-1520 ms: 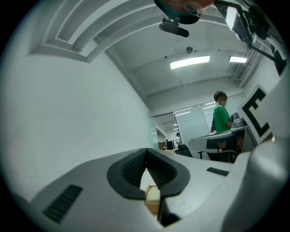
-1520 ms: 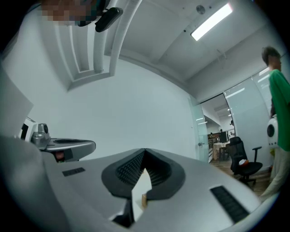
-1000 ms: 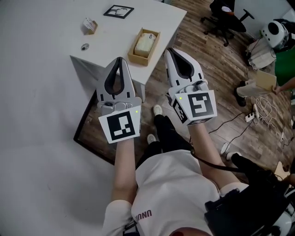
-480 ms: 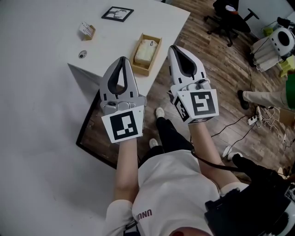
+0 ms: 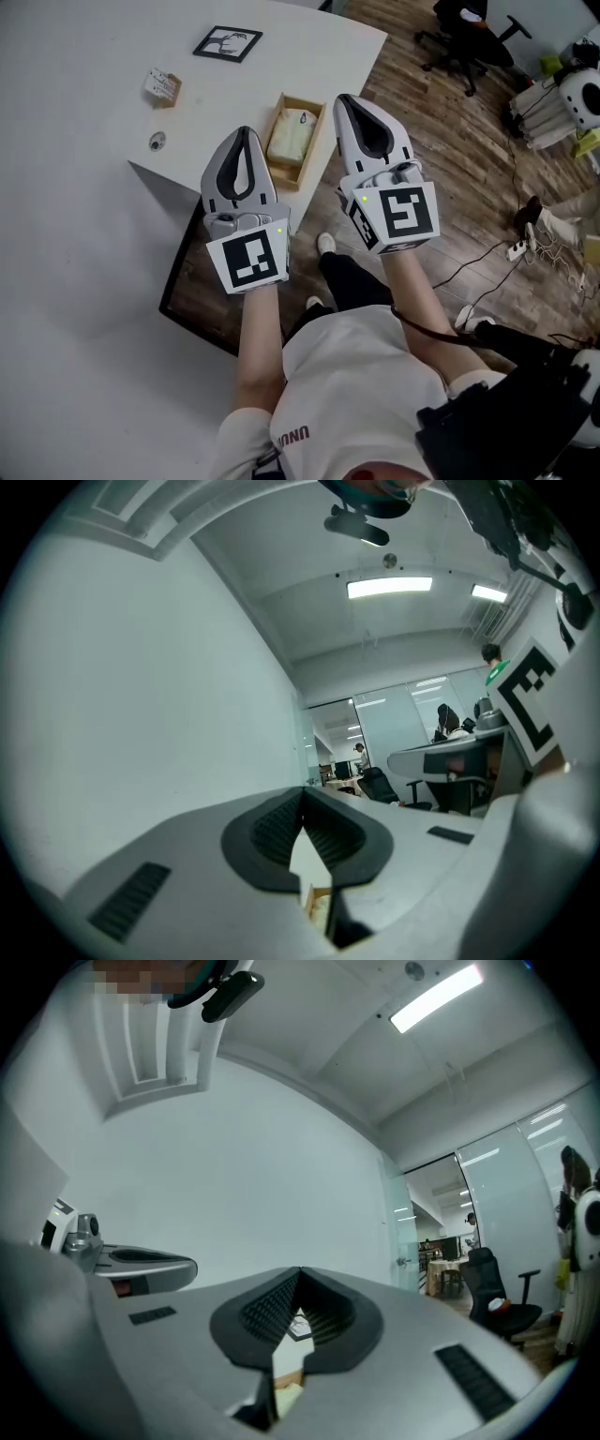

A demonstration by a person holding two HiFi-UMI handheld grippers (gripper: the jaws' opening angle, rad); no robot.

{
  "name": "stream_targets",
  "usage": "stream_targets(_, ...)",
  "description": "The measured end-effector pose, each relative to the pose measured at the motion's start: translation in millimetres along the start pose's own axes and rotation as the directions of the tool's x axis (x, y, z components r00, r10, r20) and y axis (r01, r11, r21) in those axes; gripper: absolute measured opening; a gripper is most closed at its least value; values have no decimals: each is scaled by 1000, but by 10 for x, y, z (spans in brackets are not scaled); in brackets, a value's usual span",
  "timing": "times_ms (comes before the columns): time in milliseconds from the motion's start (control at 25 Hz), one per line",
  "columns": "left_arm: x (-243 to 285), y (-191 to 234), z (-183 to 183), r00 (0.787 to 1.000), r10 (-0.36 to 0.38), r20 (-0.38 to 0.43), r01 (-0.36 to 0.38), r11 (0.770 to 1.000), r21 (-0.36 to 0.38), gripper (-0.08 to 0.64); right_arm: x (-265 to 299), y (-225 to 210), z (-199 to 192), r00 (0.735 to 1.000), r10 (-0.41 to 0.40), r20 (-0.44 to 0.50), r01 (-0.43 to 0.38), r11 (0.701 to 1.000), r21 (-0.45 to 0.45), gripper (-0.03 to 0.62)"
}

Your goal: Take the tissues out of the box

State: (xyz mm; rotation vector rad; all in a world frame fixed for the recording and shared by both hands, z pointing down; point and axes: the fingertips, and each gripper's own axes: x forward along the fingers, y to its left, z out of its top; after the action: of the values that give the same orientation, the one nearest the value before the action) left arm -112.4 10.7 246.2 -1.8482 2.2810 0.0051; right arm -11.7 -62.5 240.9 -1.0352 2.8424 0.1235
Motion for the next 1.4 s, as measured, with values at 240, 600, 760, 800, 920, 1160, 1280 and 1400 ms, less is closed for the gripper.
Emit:
stream_targets(240,395,41,-99,999,12,-30,-12,1000,1,14,374,-238,-56,1000,11,-16,-11,1000,14,15)
stream_targets(600,790,145,-379,995,40,-87,-36,998,49,14,830,-466,-218,998,43,-40,-41,999,35,15)
stream_targets(760,902,159,-504,993,43,-110,-36,998,60,14,949,-512,-302,997,56,-48,-54,997,45,15)
stream_targets(800,908,145,-536,992,42,-122,-35,998,55,14,952,-529,-318,997,57,-50,-54,997,49,15)
stream_targets(920,939,133,-645,987,35,-159,-30,999,36,14,984,-571,-363,997,51,-58,-48,997,62,15)
stream_targets(1160,1060,240,-897,976,-6,-217,4,1000,-13,14,1170,-559,-482,996,28,-85,-23,998,65,15)
stream_targets(1280,1137,241,-964,971,-37,-236,33,999,-20,14,1252,-584,-512,995,5,-100,2,998,65,15)
stream_targets(1400,1204,213,-1060,961,-78,-265,72,997,-32,14,1301,-630,-551,993,-29,-118,37,997,68,15)
